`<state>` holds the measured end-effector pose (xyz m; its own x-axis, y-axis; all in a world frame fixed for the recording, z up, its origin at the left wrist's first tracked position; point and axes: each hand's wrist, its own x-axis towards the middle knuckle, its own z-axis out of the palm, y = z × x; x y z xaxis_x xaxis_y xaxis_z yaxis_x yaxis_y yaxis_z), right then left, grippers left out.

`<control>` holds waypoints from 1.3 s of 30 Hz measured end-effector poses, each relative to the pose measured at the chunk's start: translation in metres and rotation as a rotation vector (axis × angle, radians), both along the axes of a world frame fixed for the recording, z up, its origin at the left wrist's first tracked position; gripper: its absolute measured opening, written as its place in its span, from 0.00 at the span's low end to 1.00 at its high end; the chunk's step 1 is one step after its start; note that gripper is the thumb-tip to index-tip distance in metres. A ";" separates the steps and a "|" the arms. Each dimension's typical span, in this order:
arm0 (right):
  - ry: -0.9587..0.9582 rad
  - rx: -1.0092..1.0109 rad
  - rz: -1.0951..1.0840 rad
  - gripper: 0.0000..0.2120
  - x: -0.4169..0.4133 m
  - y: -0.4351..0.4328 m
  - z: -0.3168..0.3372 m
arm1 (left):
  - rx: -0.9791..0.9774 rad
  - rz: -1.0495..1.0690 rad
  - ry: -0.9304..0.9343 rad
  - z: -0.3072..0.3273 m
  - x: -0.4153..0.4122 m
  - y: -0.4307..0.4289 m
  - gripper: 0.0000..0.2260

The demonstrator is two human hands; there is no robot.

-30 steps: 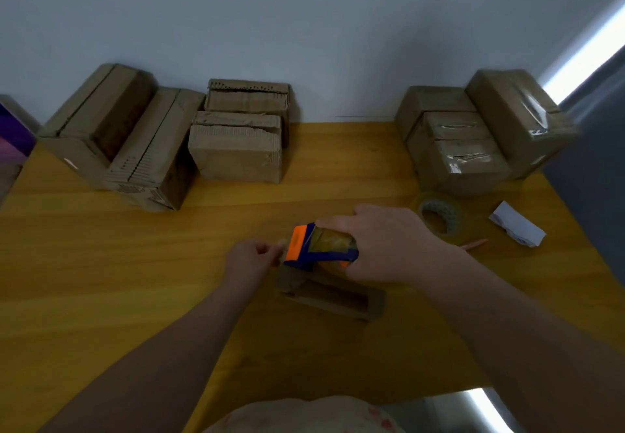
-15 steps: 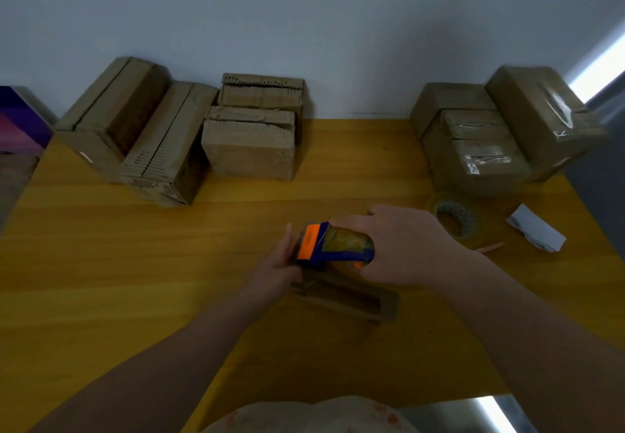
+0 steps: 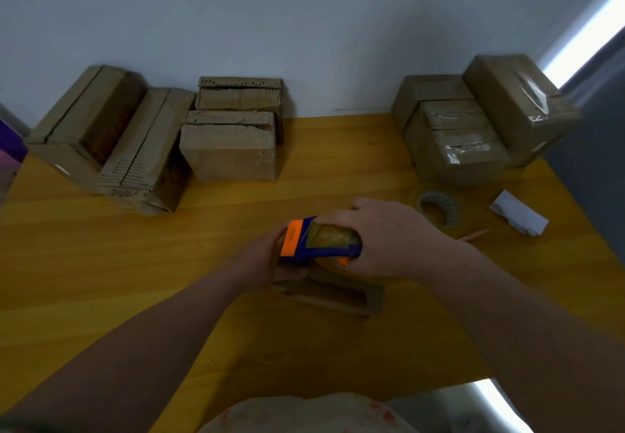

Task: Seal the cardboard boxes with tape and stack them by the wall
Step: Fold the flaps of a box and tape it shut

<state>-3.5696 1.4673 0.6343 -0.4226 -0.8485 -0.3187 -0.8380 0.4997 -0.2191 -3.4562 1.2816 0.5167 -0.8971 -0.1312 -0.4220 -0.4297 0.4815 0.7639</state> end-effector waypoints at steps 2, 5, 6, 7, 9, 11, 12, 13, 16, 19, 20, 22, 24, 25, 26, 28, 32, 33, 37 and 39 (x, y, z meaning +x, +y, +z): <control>-0.052 -0.014 -0.006 0.31 -0.005 0.006 0.002 | -0.091 -0.009 -0.010 0.000 -0.002 -0.002 0.42; -0.113 0.008 -0.011 0.33 -0.010 0.021 0.005 | -0.169 -0.037 -0.028 0.001 -0.004 -0.003 0.41; -0.118 0.019 -0.017 0.33 -0.011 0.028 0.006 | -0.186 -0.048 -0.034 0.000 -0.004 -0.003 0.41; -0.111 0.029 -0.025 0.33 -0.013 0.037 0.007 | -0.202 -0.060 -0.042 -0.001 -0.004 -0.002 0.41; -0.083 0.058 -0.043 0.33 -0.017 0.053 0.010 | -0.219 -0.068 -0.039 0.000 -0.004 -0.001 0.41; -0.057 0.074 -0.052 0.33 -0.017 0.063 0.011 | -0.260 -0.081 -0.019 0.002 -0.005 -0.001 0.41; -0.045 0.074 -0.052 0.33 -0.016 0.065 0.011 | -0.326 -0.102 -0.014 0.003 -0.005 0.000 0.41; -0.029 0.071 -0.047 0.33 -0.014 0.064 0.010 | -0.429 -0.136 -0.016 0.005 -0.004 0.002 0.42; 0.010 0.076 -0.031 0.32 -0.008 0.057 0.010 | -0.718 -0.229 -0.031 0.006 0.002 0.011 0.41; 0.036 0.098 -0.024 0.31 -0.005 0.048 0.010 | -0.843 -0.265 -0.033 0.010 0.010 0.027 0.37; 0.048 0.107 -0.019 0.31 -0.004 0.045 0.011 | -0.871 -0.280 -0.026 0.010 0.012 0.031 0.35; 0.071 0.118 -0.013 0.30 -0.001 0.041 0.011 | -0.891 -0.299 -0.022 0.009 0.016 0.039 0.39; 0.092 0.122 -0.008 0.30 0.001 0.038 0.010 | -0.896 -0.299 -0.028 0.006 0.017 0.044 0.46; 0.099 0.119 -0.007 0.30 0.001 0.037 0.010 | -0.890 -0.298 -0.028 0.004 0.017 0.048 0.48; 0.105 0.114 -0.008 0.30 0.001 0.036 0.010 | -0.878 -0.307 -0.021 0.003 0.016 0.053 0.49; 0.115 0.104 -0.015 0.29 -0.001 0.035 0.011 | -0.854 -0.349 -0.005 0.002 0.012 0.063 0.51; 0.095 0.101 -0.034 0.29 0.000 0.034 0.013 | -0.777 -0.407 0.057 -0.004 0.011 0.067 0.53; 0.078 0.103 -0.037 0.29 -0.001 0.036 0.014 | -0.775 -0.426 0.072 -0.005 0.012 0.064 0.52; -0.045 0.076 -0.081 0.31 -0.006 0.053 0.022 | -0.795 -0.496 0.119 -0.008 0.007 0.053 0.50; -0.065 0.070 -0.088 0.33 -0.005 0.064 0.023 | -0.804 -0.532 0.123 -0.007 0.001 0.049 0.50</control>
<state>-3.5743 1.5315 0.6572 -0.4710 -0.7837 -0.4049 -0.7752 0.5868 -0.2341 -3.4554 1.3301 0.5094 -0.9544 0.0962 -0.2825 0.0559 0.9875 0.1475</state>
